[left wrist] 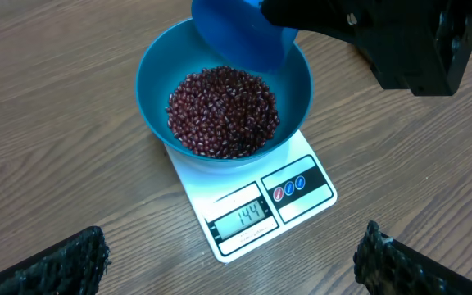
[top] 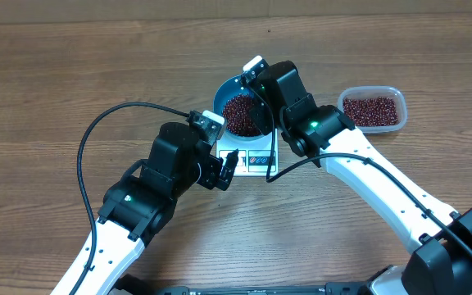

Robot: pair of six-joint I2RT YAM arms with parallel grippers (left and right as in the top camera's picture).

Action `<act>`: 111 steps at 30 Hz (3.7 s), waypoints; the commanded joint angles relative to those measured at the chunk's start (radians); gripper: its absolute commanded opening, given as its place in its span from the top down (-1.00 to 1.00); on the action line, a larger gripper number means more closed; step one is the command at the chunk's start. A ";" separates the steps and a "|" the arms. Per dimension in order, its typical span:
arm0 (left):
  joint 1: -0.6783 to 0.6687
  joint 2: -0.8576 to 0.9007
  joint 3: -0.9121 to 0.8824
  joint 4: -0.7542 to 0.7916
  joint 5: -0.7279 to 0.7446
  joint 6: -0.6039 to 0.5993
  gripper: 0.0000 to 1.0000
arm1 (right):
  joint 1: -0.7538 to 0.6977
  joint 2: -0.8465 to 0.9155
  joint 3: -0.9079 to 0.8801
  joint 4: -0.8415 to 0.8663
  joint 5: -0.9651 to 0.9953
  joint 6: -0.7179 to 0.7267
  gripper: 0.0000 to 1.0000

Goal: Scoop item into bowl and weigh 150g on scale
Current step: 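Carry the empty blue cup right to the bean container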

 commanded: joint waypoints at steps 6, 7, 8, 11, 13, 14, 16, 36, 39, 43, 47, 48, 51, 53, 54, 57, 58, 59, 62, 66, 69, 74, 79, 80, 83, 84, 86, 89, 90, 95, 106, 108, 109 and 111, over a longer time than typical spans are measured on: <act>0.000 0.003 -0.010 0.001 0.000 -0.009 -0.99 | 0.006 -0.034 0.003 0.010 -0.005 0.000 0.93; 0.000 0.003 -0.010 0.001 0.000 -0.009 -0.99 | 0.006 -0.034 0.003 0.010 -0.005 0.000 0.93; 0.000 0.003 -0.010 0.001 0.000 -0.009 -1.00 | 0.006 -0.034 0.003 0.010 -0.005 0.000 0.93; 0.000 0.003 -0.010 0.001 0.000 -0.009 -0.99 | 0.006 -0.034 0.003 0.010 -0.005 0.004 0.93; 0.000 0.003 -0.010 0.001 0.000 -0.009 -0.99 | 0.006 -0.034 0.003 0.011 -0.005 0.007 0.93; 0.000 0.003 -0.010 0.001 0.000 -0.009 -0.99 | 0.006 -0.035 0.003 0.017 -0.005 0.008 0.93; 0.000 0.003 -0.010 0.001 0.000 -0.009 -0.99 | 0.006 -0.041 0.003 0.038 -0.001 0.039 0.93; 0.000 0.003 -0.010 0.001 0.000 -0.009 -0.99 | -0.188 -0.154 0.003 -0.022 0.429 0.301 0.93; 0.000 0.003 -0.010 0.001 0.000 -0.009 -0.99 | -0.240 -0.153 0.003 -0.091 0.450 0.300 0.93; 0.000 0.003 -0.010 0.001 0.000 -0.009 -0.99 | -0.313 -0.151 0.003 -0.172 0.451 0.302 0.93; 0.000 0.003 -0.010 0.001 0.000 -0.009 -0.99 | -0.388 -0.144 0.002 -0.228 0.407 0.323 0.93; 0.000 0.003 -0.010 0.001 0.000 -0.009 -0.99 | -0.404 -0.141 0.002 -0.236 0.379 0.323 0.93; 0.000 0.003 -0.010 0.001 0.000 -0.009 -0.97 | -0.441 -0.126 0.001 -0.249 0.282 0.323 0.92; 0.000 0.003 -0.010 0.001 0.000 -0.009 -0.99 | -0.456 -0.108 0.001 -0.253 0.244 0.323 0.93; 0.000 0.004 -0.010 0.001 0.000 -0.009 -0.99 | -0.460 -0.095 0.001 -0.254 0.235 0.323 0.93; 0.000 0.003 -0.010 0.001 0.000 -0.009 -0.99 | -0.461 -0.056 0.001 -0.253 0.228 0.322 0.93; 0.000 0.004 -0.010 0.001 0.000 -0.009 -0.99 | -0.461 -0.040 0.001 -0.253 0.225 0.322 0.93; 0.000 0.003 -0.010 0.001 0.000 -0.009 -0.99 | -0.461 -0.025 0.001 -0.253 0.225 0.322 0.93; 0.000 0.004 -0.010 0.001 0.000 -0.009 -0.99 | -0.461 0.025 0.001 -0.253 0.226 0.322 0.93; 0.000 0.003 -0.010 0.001 0.000 -0.009 -0.99 | -0.461 0.090 0.001 -0.254 0.226 0.322 0.93; 0.000 0.004 -0.010 0.001 0.000 -0.009 -0.99 | -0.461 0.127 0.001 -0.253 0.226 0.322 0.93; 0.000 0.004 -0.010 0.001 0.000 -0.009 -0.99 | -0.461 0.145 0.001 -0.253 0.220 0.322 0.93; 0.000 0.004 -0.010 0.001 0.000 -0.009 -0.99 | -0.462 0.143 0.001 -0.253 0.148 0.322 0.93; 0.000 0.004 -0.010 0.001 0.000 -0.009 -0.99 | -0.461 0.141 0.001 -0.249 0.126 0.322 0.93; 0.000 0.004 -0.010 0.001 0.000 -0.009 -0.99 | -0.462 0.125 0.001 -0.231 0.065 0.323 0.93; 0.000 0.003 -0.010 0.001 0.000 -0.009 -0.99 | -0.462 0.117 0.001 -0.222 0.052 0.323 0.93; 0.000 0.004 -0.010 0.001 0.000 -0.009 -0.99 | -0.462 0.097 0.002 -0.205 0.042 0.323 0.93; 0.000 0.003 -0.010 0.001 0.000 -0.009 -0.99 | -0.462 0.058 0.002 -0.185 0.043 0.322 0.93; 0.000 0.004 -0.010 0.001 0.000 -0.009 -0.99 | -0.462 0.048 0.002 -0.183 0.043 0.322 0.92; 0.000 0.003 -0.010 0.001 0.000 -0.009 -0.99 | -0.464 0.017 0.002 -0.182 0.043 0.322 0.92; 0.000 0.003 -0.010 0.001 0.000 -0.009 -0.99 | -0.522 0.016 0.002 -0.218 0.039 0.322 0.93; 0.000 0.004 -0.010 0.001 0.000 -0.009 -0.99 | -0.535 0.016 0.002 -0.224 0.018 0.322 0.92; 0.000 0.003 -0.010 0.001 0.000 -0.009 -0.99 | -0.542 0.016 0.002 -0.226 0.002 0.322 0.93; 0.000 0.003 -0.010 0.001 0.000 -0.009 -0.99 | -0.562 0.016 0.002 -0.227 -0.030 0.322 0.93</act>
